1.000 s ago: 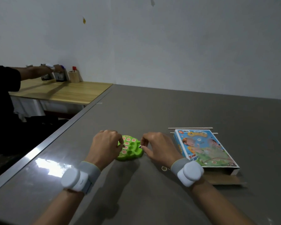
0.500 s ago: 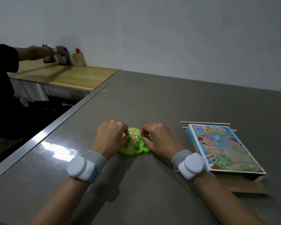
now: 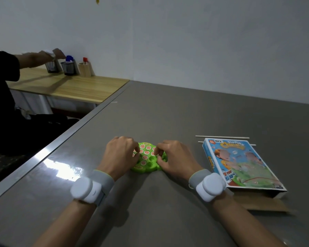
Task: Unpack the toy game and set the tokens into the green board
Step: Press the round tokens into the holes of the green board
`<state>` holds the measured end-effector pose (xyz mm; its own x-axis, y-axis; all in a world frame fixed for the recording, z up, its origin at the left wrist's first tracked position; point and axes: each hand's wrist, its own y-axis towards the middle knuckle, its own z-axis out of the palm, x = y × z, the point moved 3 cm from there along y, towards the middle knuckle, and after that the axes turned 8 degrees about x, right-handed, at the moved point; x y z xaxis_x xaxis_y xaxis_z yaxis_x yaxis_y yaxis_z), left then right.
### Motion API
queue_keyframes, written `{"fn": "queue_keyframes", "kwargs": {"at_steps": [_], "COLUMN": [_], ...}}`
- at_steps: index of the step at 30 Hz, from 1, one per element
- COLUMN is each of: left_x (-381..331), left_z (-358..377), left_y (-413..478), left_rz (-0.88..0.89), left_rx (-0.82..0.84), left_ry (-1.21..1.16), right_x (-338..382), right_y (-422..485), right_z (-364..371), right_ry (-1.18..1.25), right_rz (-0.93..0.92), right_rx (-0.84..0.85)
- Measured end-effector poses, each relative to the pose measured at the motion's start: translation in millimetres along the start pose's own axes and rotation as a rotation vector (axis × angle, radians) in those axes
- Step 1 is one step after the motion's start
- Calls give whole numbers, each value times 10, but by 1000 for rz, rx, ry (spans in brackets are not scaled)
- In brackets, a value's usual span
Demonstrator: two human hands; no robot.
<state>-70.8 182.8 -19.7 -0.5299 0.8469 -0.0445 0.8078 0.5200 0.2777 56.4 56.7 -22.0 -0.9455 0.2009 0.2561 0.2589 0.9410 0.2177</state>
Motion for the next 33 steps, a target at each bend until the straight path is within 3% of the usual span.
{"fn": "queue_keyframes", "kwargs": {"at_steps": [10, 19, 26, 33], "left_x": [-269, -1010, -1333, -1424], "left_z": [-91, -84, 60, 136], "left_y": [-73, -240, -350, -387], "left_rz": [75, 226, 170, 106], "left_rx": [-69, -1, 135, 155], "left_ry": [-65, -162, -144, -70], "right_x": [-216, -414, -401, -379], "right_y": [-277, -894, -1210, -1258], "right_z": [-283, -592, -565, -509], "right_ry": [-31, -241, -270, -307], "right_rz": [68, 147, 190, 188], "right_rx": [36, 76, 99, 134]}}
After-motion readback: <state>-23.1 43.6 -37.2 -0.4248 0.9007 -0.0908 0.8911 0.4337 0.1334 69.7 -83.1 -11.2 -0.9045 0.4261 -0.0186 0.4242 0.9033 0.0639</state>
